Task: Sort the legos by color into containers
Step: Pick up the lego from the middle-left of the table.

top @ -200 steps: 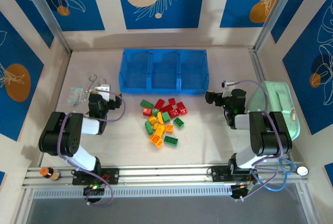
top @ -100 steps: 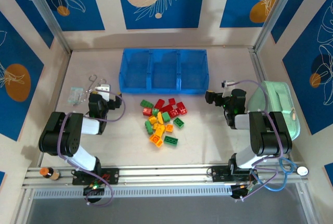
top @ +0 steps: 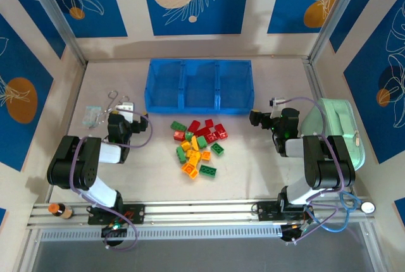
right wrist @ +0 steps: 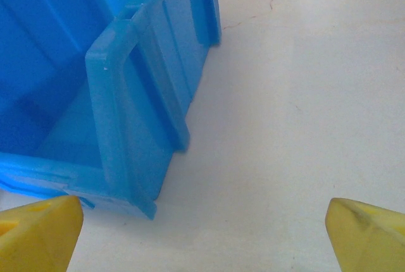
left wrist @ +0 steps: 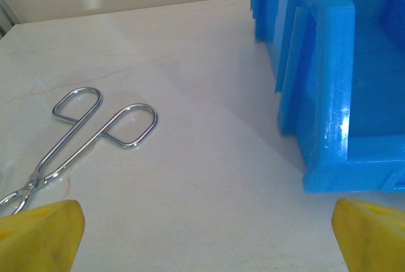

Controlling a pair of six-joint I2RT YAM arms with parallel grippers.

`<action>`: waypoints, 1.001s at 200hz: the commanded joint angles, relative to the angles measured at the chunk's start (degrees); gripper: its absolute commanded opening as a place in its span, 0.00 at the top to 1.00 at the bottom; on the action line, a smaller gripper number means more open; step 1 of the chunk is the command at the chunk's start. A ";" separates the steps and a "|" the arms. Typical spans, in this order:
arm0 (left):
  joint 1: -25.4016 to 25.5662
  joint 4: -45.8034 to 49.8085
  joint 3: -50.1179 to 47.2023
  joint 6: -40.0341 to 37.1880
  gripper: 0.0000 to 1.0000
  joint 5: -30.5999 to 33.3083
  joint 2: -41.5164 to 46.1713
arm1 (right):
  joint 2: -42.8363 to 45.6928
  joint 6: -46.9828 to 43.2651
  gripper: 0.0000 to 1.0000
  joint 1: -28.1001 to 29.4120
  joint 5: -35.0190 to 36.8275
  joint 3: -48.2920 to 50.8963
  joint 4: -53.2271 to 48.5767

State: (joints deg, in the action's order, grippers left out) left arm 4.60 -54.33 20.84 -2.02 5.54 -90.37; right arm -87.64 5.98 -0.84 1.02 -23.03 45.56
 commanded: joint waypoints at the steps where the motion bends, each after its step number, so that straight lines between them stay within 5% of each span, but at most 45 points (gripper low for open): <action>1: -0.29 0.27 0.47 -0.85 0.00 -1.06 0.72 | 0.36 -0.45 0.01 -0.21 -0.66 -0.99 0.49; 62: -0.65 0.60 0.65 -0.75 0.00 -1.46 0.72 | 0.43 -0.53 0.01 -0.11 -0.41 -1.06 0.37; 77: 0.67 1.47 0.34 -0.48 0.00 4.03 2.93 | 1.29 0.15 0.01 0.40 2.29 -1.39 -0.24; 112: 4.79 26.66 8.72 3.08 0.00 16.24 17.08 | 18.70 1.06 0.01 0.94 -1.05 -12.68 -30.22; 135: 4.87 41.50 15.68 12.28 0.00 14.02 22.15 | 28.57 1.20 0.01 3.32 -5.05 -12.63 -27.68; 159: 5.23 50.63 19.88 19.37 0.00 3.07 25.24 | 35.23 30.82 0.01 2.44 11.75 -10.88 -43.68; 172: 6.02 55.08 21.54 21.69 0.00 1.04 25.97 | 35.37 28.73 0.01 0.09 -0.81 -10.42 -43.98; 200: 9.99 64.33 23.87 22.66 0.00 1.80 26.90 | 33.38 26.98 0.01 5.39 3.32 -15.87 -58.09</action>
State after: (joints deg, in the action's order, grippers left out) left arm 11.46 -4.56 42.74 16.23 10.11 -64.16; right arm -52.53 28.80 0.58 2.74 -35.99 4.40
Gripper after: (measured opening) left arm 0.998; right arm 0.990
